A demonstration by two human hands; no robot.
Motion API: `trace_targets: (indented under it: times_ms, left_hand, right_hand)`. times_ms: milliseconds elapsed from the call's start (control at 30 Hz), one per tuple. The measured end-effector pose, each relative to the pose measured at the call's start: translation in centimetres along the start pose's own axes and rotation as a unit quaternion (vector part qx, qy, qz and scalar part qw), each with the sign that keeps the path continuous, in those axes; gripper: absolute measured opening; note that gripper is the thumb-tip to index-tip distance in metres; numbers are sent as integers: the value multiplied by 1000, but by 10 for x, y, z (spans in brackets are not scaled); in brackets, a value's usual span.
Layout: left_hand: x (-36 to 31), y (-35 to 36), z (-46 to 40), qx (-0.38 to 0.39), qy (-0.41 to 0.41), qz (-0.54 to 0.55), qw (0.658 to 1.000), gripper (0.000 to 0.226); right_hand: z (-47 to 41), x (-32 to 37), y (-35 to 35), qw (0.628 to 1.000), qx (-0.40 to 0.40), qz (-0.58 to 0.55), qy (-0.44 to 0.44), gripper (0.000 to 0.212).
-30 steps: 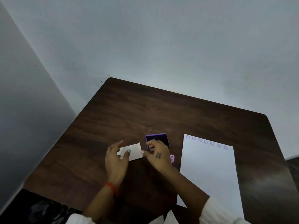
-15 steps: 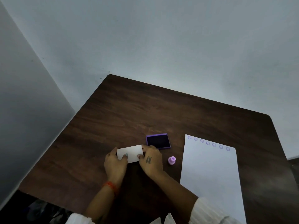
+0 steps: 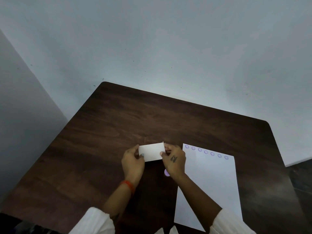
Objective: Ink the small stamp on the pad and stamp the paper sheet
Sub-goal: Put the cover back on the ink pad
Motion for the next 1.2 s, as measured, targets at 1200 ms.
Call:
trace_targets:
  times_ms: [1200]
  left_hand:
    - [6,29,-2,6,-2,-79,997,41]
  right_hand:
    - [-10,-34,5,996,-4,30,83,29]
Point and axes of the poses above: each hand's wrist, its own z-axis away from the middle knuckle, its own y-axis out of the palm, x = y × z, the point moved 10 cm from there along -z, towards the middle knuckle, and after that the axes turned 9 degrees about -z, right-handed, at the moved point
